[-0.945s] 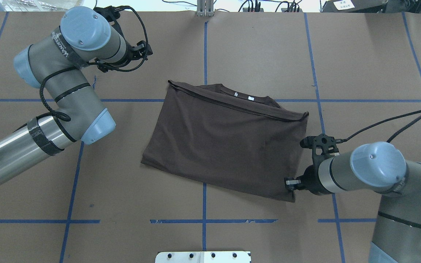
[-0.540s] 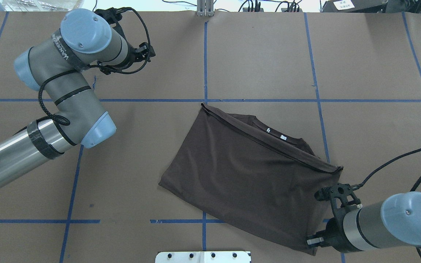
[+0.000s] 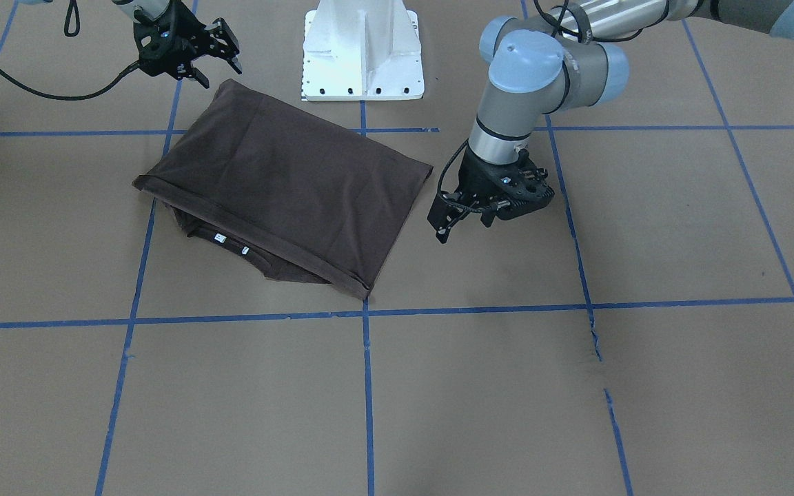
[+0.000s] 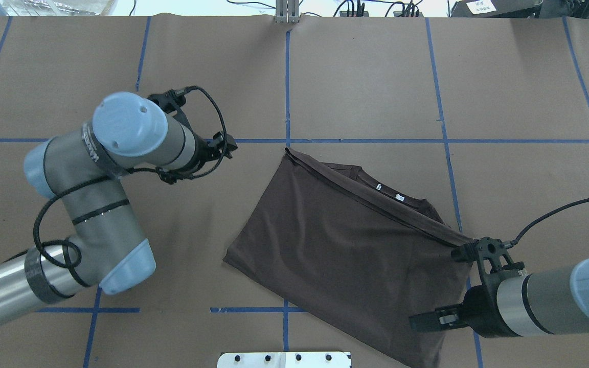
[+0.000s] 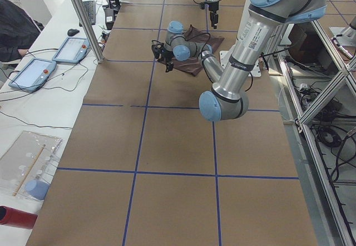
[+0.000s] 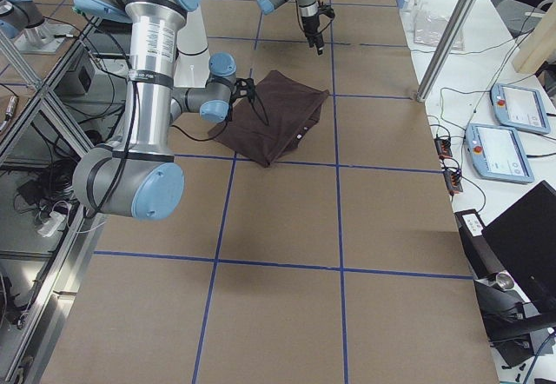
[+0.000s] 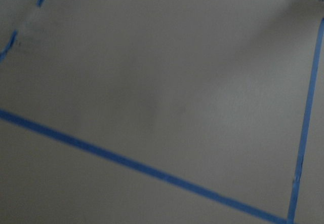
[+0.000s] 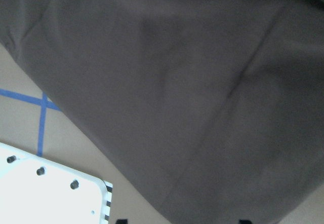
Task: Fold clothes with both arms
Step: 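Lower the left gripper to the shirt corner nearest it while the right gripper holds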
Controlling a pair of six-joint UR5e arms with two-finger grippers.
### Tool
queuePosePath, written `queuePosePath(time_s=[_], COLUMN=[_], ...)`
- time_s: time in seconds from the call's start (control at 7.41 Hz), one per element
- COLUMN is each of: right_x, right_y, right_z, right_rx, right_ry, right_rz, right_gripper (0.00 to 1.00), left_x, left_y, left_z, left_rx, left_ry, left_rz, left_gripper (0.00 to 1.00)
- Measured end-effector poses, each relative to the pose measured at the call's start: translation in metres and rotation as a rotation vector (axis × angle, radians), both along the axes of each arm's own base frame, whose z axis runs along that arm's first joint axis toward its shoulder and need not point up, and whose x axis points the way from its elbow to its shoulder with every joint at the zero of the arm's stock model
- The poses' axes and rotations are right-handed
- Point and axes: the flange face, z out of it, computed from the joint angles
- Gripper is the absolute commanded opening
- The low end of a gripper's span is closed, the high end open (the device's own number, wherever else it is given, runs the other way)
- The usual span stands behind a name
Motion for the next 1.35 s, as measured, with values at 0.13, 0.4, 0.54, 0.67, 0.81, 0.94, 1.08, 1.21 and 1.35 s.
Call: queuePosePath(time_s=[0.13, 0.4, 0.54, 0.67, 0.81, 0.94, 1.08, 1.21, 1.35], right_x=[0.008, 0.015, 0.012, 0.01, 0.01, 0.01, 0.011, 0.012, 0.013], right_y=[-0.017, -0.043, -0.053, -0.059, -0.062, -0.065, -0.066, -0.067, -0.068], right_z=[-0.007, -0.02, -0.025, -0.027, -0.028, -0.028, -0.028, -0.028, -0.028], right_rx=[0.011, 0.029, 0.035, 0.038, 0.04, 0.04, 0.04, 0.04, 0.039], right_ry=[-0.036, -0.082, -0.095, -0.101, -0.103, -0.104, -0.104, -0.104, -0.104], right_rz=[0.045, 0.114, 0.133, 0.145, 0.152, 0.158, 0.162, 0.164, 0.166], right_gripper=[1.0, 1.0, 1.0, 1.0, 1.0, 1.0, 1.0, 1.0, 1.0], left_x=[0.022, 0.063, 0.079, 0.09, 0.094, 0.095, 0.094, 0.093, 0.092], left_y=[0.04, 0.102, 0.121, 0.13, 0.134, 0.135, 0.136, 0.137, 0.137], left_z=[0.004, 0.01, 0.015, 0.02, 0.022, 0.022, 0.02, 0.017, 0.015], left_rx=[-0.078, -0.159, -0.17, -0.18, -0.187, -0.192, -0.192, -0.189, -0.185], left_ry=[0.008, -0.001, -0.013, -0.023, -0.027, -0.026, -0.022, -0.017, -0.014], left_rz=[0.014, 0.033, 0.041, 0.045, 0.044, 0.041, 0.04, 0.044, 0.048], left_gripper=[0.94, 0.89, 0.84, 0.58, 0.1, 0.0, 0.0, 0.0, 0.0])
